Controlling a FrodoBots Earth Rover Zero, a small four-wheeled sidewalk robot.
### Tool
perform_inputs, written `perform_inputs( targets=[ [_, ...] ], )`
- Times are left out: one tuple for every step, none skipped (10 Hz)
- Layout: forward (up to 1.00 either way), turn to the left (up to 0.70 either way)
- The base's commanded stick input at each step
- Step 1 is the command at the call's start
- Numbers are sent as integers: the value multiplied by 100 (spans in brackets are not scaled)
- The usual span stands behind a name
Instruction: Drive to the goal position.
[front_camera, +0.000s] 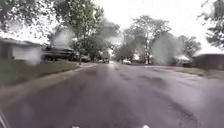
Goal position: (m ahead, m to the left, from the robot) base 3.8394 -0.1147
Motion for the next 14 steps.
perform_inputs(
  targets=[
    [50, -1],
    [50, 8],
    [50, 49],
    [50, 49],
    [50, 49],
    [50, 49],
    [50, -1],
    [50, -1],
    [50, -1],
    [50, -1],
    [50, -1],
    [50, -1],
    [50, -1],
    [50, -1]
  ],
)
